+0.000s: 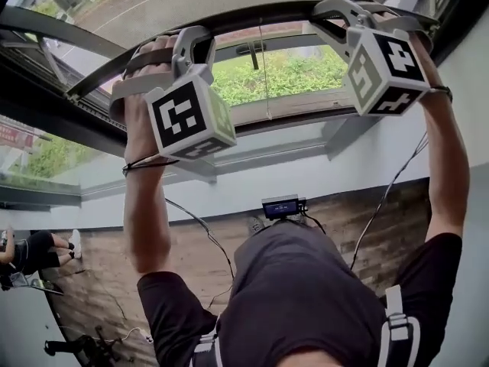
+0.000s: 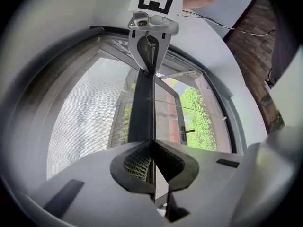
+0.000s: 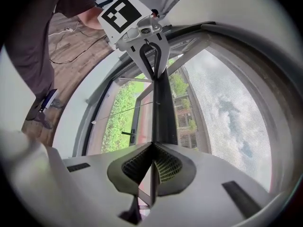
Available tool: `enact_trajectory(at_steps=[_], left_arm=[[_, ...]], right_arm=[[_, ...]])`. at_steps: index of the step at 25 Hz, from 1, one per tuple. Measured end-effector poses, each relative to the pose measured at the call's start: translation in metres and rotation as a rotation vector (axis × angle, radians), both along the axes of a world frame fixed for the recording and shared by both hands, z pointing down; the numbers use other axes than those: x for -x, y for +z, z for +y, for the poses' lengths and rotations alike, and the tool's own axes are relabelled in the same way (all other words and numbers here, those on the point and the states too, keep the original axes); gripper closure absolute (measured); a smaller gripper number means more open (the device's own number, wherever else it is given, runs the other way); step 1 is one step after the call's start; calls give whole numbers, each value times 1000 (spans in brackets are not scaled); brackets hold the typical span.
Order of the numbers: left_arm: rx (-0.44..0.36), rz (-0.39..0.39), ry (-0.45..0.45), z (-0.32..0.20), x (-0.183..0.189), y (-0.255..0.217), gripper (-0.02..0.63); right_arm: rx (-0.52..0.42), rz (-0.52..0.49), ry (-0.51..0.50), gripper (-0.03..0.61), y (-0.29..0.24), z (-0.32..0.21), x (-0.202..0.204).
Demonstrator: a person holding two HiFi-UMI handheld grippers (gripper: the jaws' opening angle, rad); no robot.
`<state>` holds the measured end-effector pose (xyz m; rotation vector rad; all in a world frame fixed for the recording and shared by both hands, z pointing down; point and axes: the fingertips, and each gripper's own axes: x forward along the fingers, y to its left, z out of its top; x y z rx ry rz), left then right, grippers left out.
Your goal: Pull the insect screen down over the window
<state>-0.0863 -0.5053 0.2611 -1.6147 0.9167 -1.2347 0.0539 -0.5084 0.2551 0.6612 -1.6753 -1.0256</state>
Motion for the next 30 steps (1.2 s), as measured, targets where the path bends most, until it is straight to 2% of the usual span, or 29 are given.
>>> enact_trajectory(at_steps=[7,13,19,24,26,28,30], left_arm=[[162,36,13,1,-6,93,594],[190,28,1,0,-7,125,594],[314,29,-2,4,-7,184,594],[327,37,-25,4,-3,215,594],[350,43,-41,9,0,228,594],[382,83,-45,17,-12,250,594],[398,72,-9,18,-34,273,594]], right_arm=[[127,15,18,558,92,-1,-5],[155,5,34,558,124,-3,-6],[235,25,54,558,182,0,-7],[234,24,70,558,213,1,-4],[266,14,58,558,228,5,3],[325,12,49,558,249,19,0],[334,39,97,558,269,24,-28]])
